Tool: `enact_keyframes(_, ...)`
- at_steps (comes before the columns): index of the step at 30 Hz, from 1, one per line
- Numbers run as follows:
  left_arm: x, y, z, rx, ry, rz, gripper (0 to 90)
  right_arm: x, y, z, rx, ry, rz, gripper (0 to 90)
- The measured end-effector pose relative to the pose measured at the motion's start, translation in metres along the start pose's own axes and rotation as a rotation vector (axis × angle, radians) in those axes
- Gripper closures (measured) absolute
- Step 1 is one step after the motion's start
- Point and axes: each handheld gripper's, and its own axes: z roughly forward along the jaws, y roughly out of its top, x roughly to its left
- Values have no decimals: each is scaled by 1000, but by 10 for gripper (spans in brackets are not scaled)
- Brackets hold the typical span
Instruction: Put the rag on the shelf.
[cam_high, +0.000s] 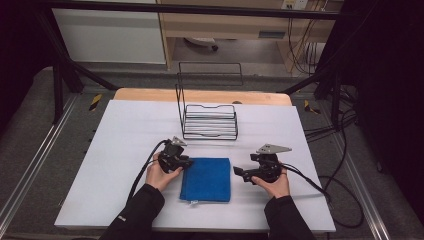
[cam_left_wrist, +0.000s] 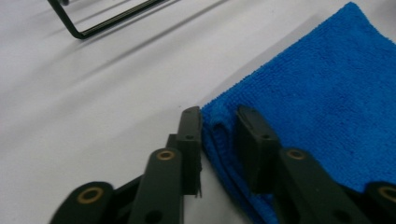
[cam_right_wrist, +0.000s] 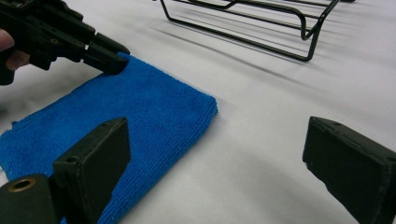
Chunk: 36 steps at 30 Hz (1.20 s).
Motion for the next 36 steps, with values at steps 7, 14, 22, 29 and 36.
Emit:
enact_keyframes(7, -4, -3, 0, -17, 13, 19, 811, -1, 5, 12, -7, 6, 35, 178)
enact_keyframes(14, -5, -4, 0, -27, 21, 34, 820, 2, 12, 33, 20, -5, 15, 338)
enact_keyframes(22, -5, -8, 0, -51, 21, 32, 817, 3, 11, 54, 104, -25, 22, 526)
enact_keyframes(29, -2, -8, 0, -48, 5, 27, 816, 4, 8, 56, 135, -2, 33, 660)
enact_keyframes(36, -3, -8, 0, -50, 3, 27, 823, 5, 8, 58, 149, 26, 70, 798)
